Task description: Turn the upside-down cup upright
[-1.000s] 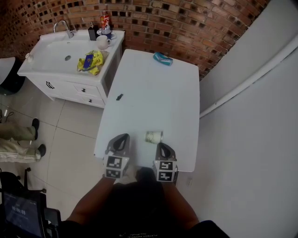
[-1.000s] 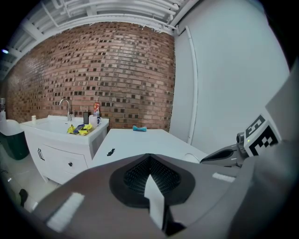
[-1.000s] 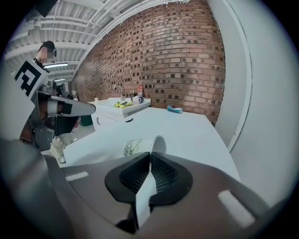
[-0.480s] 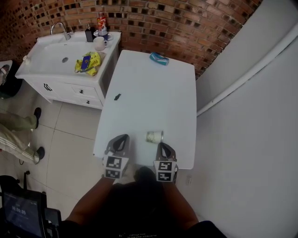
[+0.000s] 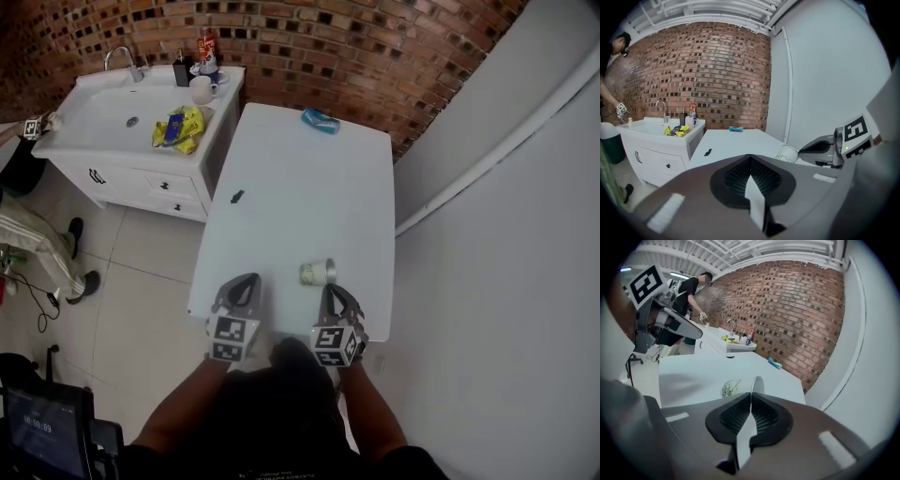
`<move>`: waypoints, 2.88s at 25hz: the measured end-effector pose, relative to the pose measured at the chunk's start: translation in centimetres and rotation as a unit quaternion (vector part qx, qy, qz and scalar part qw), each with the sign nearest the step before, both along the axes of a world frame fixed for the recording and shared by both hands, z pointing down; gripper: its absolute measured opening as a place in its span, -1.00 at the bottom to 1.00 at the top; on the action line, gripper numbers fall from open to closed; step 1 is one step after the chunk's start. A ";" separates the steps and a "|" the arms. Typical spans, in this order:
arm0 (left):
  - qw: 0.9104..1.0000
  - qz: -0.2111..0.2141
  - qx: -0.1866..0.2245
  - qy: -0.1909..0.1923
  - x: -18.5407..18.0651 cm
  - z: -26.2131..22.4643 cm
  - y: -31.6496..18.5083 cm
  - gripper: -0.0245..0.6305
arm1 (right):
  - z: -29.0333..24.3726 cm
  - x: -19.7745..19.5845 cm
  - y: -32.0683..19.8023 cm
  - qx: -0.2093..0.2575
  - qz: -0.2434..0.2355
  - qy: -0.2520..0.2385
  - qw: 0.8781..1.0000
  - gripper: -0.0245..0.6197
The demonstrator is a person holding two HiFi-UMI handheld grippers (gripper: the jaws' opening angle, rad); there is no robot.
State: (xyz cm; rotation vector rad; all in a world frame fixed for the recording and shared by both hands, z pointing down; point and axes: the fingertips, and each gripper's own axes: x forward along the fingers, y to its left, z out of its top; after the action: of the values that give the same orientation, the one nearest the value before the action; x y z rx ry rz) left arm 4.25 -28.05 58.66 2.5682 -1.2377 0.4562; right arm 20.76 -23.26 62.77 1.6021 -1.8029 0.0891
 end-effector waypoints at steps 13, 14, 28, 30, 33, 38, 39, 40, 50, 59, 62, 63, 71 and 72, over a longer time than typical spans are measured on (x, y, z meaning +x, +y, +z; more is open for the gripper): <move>1.000 0.001 -0.007 0.000 0.2 0.3 0.3 -0.94 | 0.5 -1.9 -1.3 0.010 -0.174 0.238 0.956 -0.86; 1.000 0.001 -0.007 0.000 0.2 0.4 0.4 -0.94 | 0.8 -2.2 -1.4 0.008 -0.192 0.258 0.947 -0.86; 1.000 0.006 -0.009 -0.001 -0.4 0.7 1.1 -0.94 | 3.0 -5.2 -2.2 -0.029 -0.324 0.406 0.854 -0.85; 1.000 0.006 -0.007 -0.001 -0.3 0.7 1.2 -0.94 | 3.2 -5.2 -2.0 -0.031 -0.326 0.410 0.852 -0.85; 1.000 0.006 -0.004 -0.002 -0.1 0.6 1.3 -0.94 | 3.4 -4.9 -1.7 -0.034 -0.323 0.410 0.853 -0.85; 1.000 0.012 -0.003 -0.001 0.1 0.3 1.5 -0.94 | 3.0 -4.8 -1.6 -0.036 -0.321 0.419 0.849 -0.84; 1.000 0.012 -0.004 0.000 0.1 0.3 1.5 -0.94 | 3.1 -4.8 -1.6 -0.036 -0.323 0.423 0.846 -0.84; 1.000 0.013 -0.005 0.000 0.1 0.3 1.6 -0.94 | 3.2 -4.9 -1.5 -0.035 -0.325 0.425 0.844 -0.84; 1.000 0.017 -0.006 -0.006 0.0 0.5 1.7 -0.94 | 2.8 -4.9 -0.9 -0.046 -0.316 0.411 0.854 -0.61; 1.000 0.021 0.000 -0.005 0.2 -0.1 2.1 -0.94 | -2.1 -4.6 -0.4 0.005 -0.252 0.353 0.901 -0.63; 1.000 0.022 0.002 -0.009 0.2 -0.2 2.3 -0.94 | -3.6 -4.6 0.0 0.026 -0.208 0.305 0.929 -0.70; 1.000 0.022 0.002 -0.009 0.2 -0.3 2.4 -0.94 | -3.9 -4.6 0.2 0.030 -0.191 0.284 0.939 -0.72; 1.000 0.024 0.012 -0.008 0.7 -0.5 2.6 -0.94 | -4.9 -3.3 0.9 0.054 -0.054 0.104 0.992 -0.85; 1.000 0.024 0.012 -0.008 0.7 -0.5 2.7 -0.94 | -5.1 -3.1 1.0 0.058 -0.036 0.078 0.995 -0.86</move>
State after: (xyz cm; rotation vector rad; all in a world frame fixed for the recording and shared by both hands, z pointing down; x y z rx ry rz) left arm 4.98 -25.36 58.16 2.6252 -1.1964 0.4762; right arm 17.62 -22.31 57.64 1.5749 -1.7696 -0.1713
